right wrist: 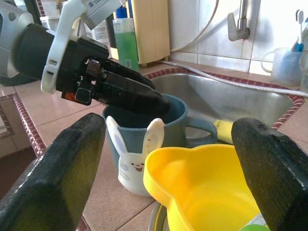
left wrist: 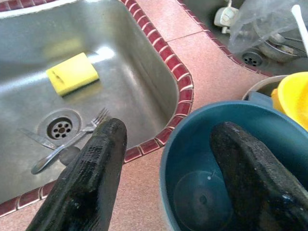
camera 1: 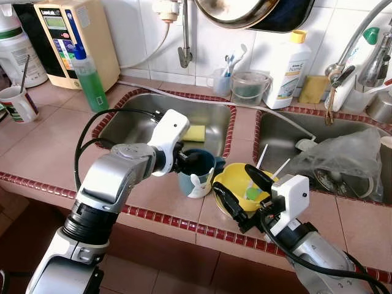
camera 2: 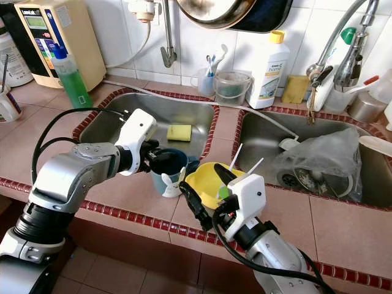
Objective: Kitchen organization
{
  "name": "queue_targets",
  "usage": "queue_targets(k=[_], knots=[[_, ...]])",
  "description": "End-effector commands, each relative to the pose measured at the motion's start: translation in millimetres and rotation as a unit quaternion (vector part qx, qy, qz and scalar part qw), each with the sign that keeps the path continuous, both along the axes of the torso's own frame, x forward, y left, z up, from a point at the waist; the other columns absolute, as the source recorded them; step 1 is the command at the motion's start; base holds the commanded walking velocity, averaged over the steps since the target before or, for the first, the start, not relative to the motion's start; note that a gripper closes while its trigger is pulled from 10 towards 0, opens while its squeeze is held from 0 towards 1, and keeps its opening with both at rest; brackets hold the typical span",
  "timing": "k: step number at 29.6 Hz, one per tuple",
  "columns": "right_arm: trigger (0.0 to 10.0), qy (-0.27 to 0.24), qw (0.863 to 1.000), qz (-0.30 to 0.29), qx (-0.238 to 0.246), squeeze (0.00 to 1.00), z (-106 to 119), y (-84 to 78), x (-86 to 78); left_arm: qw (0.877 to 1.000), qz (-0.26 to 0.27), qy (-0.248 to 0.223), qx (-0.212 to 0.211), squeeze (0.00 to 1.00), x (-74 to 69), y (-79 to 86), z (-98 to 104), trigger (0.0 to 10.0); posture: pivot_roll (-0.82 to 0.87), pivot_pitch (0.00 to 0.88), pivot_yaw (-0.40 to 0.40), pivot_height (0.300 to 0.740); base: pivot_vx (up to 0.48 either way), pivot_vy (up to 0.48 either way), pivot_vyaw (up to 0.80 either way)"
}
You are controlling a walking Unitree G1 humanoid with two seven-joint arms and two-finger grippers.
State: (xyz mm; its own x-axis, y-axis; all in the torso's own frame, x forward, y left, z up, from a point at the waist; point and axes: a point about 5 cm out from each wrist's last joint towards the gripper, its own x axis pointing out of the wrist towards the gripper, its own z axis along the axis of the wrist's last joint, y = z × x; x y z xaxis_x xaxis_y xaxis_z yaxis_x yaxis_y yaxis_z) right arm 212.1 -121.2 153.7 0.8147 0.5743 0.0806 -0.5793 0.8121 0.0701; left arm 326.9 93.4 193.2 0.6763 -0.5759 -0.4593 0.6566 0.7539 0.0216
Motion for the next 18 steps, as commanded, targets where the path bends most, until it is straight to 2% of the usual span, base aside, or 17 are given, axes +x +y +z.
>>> queue_targets(k=[1, 18], knots=[[10.0, -0.010, 1.000, 0.003, 0.000, 0.00, 6.1, 0.6, 0.0, 1.000, -0.007, -0.009, 0.004, 0.00, 0.4, 0.8, 6.9, 0.0, -0.02, 0.000, 0.052, 0.740, 0.000, 0.000, 0.00], [10.0, -0.009, 1.000, 0.000, 0.001, 0.00, 6.7, 0.3, 2.2, 0.998, -0.049, -0.001, 0.047, 0.00, -5.9, 2.0, 1.5, 0.0, -0.01, 0.023, 0.055, 0.740, 0.000, 0.000, 0.00]])
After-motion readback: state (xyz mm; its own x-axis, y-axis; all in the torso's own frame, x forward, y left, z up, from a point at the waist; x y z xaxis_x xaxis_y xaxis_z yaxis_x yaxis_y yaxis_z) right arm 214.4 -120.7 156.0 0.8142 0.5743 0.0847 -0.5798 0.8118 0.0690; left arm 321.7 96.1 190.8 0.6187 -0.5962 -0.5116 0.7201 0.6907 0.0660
